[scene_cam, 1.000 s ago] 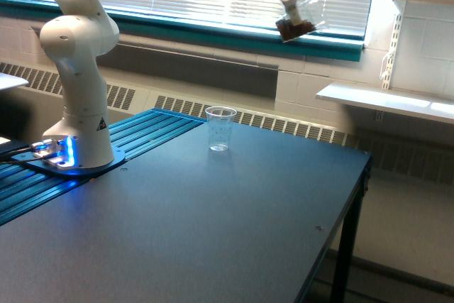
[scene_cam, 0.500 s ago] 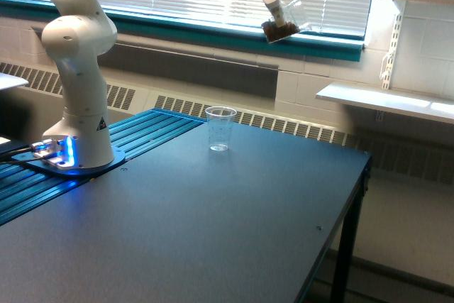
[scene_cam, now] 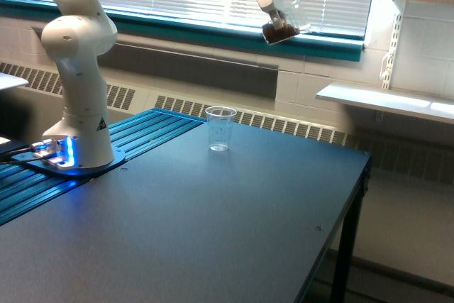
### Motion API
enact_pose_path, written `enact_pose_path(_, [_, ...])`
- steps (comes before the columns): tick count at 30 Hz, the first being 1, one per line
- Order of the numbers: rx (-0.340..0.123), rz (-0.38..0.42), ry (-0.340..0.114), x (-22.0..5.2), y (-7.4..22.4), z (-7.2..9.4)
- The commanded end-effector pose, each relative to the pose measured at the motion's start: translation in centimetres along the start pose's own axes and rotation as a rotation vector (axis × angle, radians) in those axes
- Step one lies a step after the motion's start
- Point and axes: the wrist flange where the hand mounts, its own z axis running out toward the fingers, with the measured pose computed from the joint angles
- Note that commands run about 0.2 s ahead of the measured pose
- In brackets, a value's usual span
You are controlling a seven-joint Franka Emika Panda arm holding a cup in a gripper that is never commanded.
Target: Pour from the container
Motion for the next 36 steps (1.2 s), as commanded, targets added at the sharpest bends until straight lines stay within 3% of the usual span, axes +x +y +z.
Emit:
enact_pose_path(1, [-0.006,0.145,0.003,-0.4,-1.1,-0.5])
enact_pose_path(13, [-0.020,0.147,-0.023,-3.5,-1.1,-2.3])
enact_pose_path(20, [-0.024,0.120,-0.007,-5.5,1.1,-3.3])
enact_pose_path(36, [-0.015,0.136,-0.058,-8.6,4.9,-5.6])
